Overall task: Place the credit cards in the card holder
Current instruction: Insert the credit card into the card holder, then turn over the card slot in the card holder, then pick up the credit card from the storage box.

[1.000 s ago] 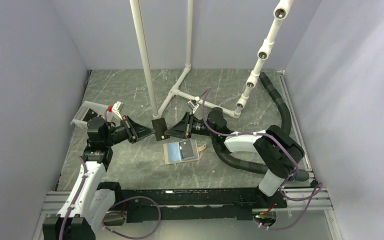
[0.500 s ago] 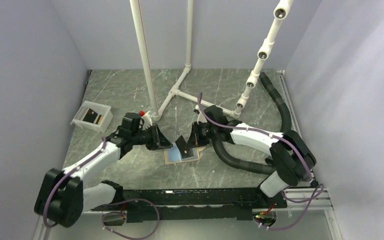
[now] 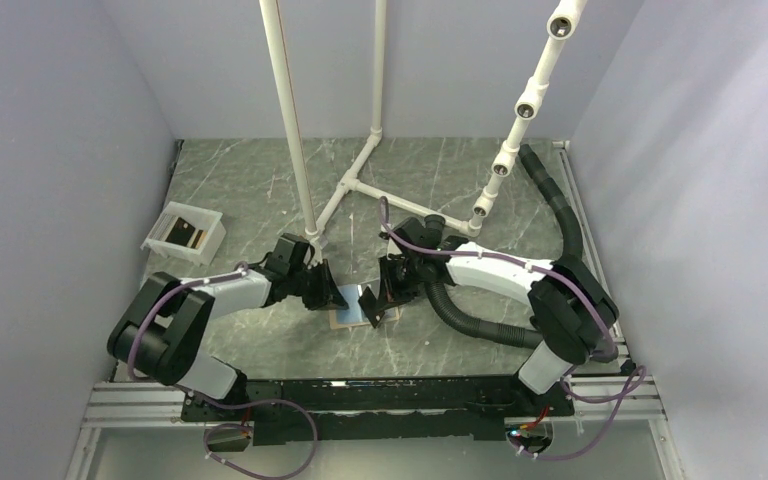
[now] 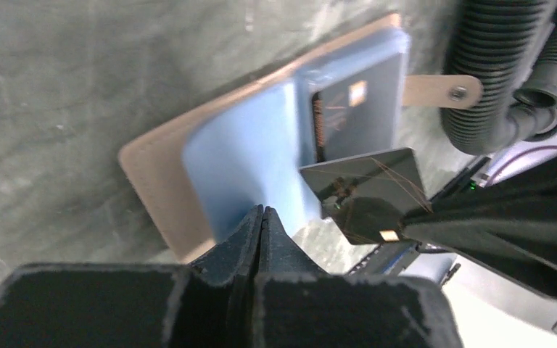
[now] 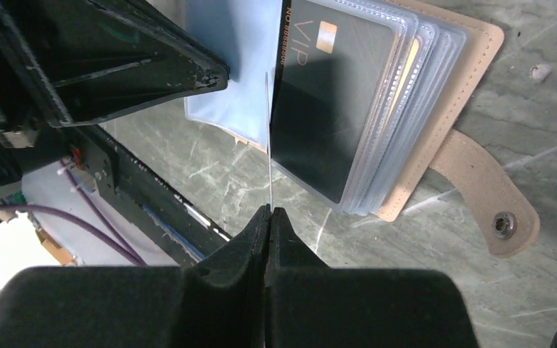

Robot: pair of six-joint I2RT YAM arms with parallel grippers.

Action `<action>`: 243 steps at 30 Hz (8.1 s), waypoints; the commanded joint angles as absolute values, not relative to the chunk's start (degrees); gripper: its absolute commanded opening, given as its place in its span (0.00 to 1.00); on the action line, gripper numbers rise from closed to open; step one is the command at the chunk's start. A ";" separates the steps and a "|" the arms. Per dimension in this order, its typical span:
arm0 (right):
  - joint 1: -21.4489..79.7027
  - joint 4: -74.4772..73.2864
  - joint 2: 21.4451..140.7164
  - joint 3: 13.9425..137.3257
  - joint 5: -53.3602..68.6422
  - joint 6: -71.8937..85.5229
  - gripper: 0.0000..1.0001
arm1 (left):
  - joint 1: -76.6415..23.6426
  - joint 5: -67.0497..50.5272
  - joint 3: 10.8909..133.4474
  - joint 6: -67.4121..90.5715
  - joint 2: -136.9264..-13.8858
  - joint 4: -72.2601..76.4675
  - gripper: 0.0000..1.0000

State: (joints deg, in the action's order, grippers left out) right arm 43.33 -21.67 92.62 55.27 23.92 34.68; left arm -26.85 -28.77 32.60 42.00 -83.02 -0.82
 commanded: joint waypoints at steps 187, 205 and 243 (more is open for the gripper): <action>61.74 -1.73 89.71 49.86 -9.67 19.06 0.32 | -29.35 -20.95 28.27 50.48 -71.51 0.54 0.28; 53.26 -20.26 81.56 49.62 -18.19 24.03 0.43 | -26.29 -4.83 39.86 49.43 -55.34 -31.34 0.55; 41.22 -1.55 93.06 46.87 16.68 24.05 0.14 | 19.91 -0.69 74.60 11.42 -81.40 -48.37 0.81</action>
